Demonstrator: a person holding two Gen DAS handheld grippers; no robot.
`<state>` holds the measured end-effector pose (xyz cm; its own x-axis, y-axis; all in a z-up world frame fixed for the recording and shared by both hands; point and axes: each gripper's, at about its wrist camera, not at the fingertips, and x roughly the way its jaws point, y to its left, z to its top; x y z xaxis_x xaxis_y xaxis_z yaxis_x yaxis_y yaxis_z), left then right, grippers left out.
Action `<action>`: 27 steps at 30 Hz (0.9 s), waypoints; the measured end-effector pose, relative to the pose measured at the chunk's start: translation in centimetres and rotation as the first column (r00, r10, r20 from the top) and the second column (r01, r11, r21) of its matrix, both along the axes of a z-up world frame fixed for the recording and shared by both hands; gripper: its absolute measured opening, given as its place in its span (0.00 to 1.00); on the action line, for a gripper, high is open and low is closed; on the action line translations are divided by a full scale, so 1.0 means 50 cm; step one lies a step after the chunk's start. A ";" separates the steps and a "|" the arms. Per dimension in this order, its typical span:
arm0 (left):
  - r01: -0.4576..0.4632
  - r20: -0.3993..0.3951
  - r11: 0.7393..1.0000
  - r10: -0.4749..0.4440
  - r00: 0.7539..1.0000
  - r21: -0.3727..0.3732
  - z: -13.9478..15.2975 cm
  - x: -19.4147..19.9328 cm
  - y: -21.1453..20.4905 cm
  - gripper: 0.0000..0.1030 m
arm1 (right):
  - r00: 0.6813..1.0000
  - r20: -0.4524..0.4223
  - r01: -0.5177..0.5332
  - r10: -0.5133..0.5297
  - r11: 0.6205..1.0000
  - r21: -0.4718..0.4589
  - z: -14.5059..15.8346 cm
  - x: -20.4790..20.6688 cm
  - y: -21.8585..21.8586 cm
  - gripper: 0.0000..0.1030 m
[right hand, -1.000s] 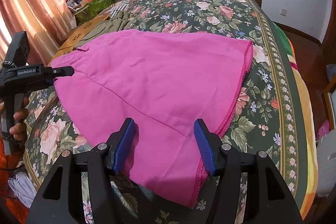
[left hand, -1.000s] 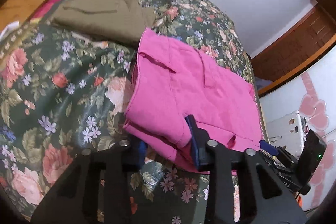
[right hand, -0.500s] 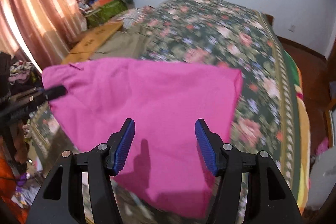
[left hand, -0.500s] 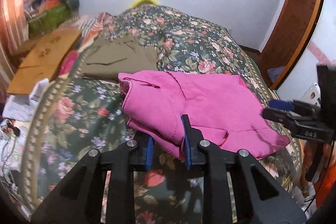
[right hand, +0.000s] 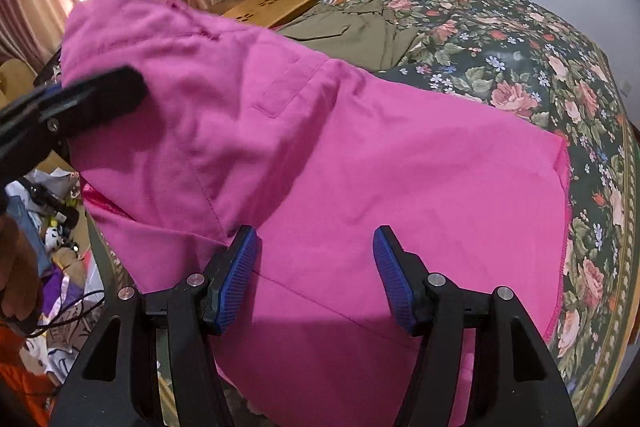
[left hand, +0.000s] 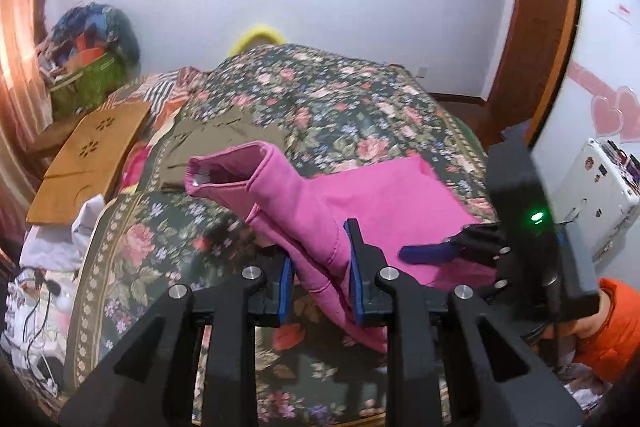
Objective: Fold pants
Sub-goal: 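Lift the pants with the left gripper, fold them over, and release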
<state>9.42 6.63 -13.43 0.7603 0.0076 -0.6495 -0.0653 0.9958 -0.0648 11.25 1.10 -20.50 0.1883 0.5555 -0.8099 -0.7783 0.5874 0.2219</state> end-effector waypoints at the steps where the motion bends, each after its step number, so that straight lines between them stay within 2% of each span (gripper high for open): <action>1: 0.016 0.008 1.000 -0.016 1.000 0.010 0.005 0.002 -0.011 0.22 | 1.000 -0.001 0.000 0.000 1.000 0.003 0.000 0.000 -0.003 0.55; 6: 0.077 0.035 0.995 -0.079 0.996 0.068 0.024 0.008 -0.056 0.21 | 0.998 -0.033 0.053 -0.052 0.998 0.046 0.017 0.003 -0.033 0.54; 10: 0.126 0.039 0.987 -0.130 0.991 0.104 0.033 0.015 -0.089 0.21 | 0.986 -0.029 0.169 -0.167 0.982 0.084 0.030 0.000 -0.121 0.54; 14: 0.165 0.043 0.978 -0.172 0.984 0.123 0.038 0.024 -0.121 0.21 | 0.963 -0.021 0.268 -0.267 0.961 0.073 0.022 -0.005 -0.196 0.54; 19: 0.209 0.041 0.969 -0.216 0.976 0.128 0.041 0.047 -0.166 0.21 | 0.955 -0.051 0.296 -0.293 0.952 0.075 -0.008 -0.006 -0.222 0.55; 23: 0.240 0.029 0.963 -0.245 0.969 0.126 0.036 0.067 -0.200 0.21 | 0.958 -0.040 0.288 -0.285 0.954 0.081 -0.007 -0.007 -0.216 0.57; 27: 0.271 0.010 0.955 -0.275 0.961 0.122 0.028 0.081 -0.221 0.21 | 0.954 -0.063 0.299 -0.293 0.948 0.112 0.001 -0.007 -0.247 0.56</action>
<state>13.48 -4.41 -12.02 0.7613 -0.1270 -0.6358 0.2102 0.9760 0.0568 10.88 -11.25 -20.45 0.3239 0.5732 -0.7527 -0.5608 0.7570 0.3352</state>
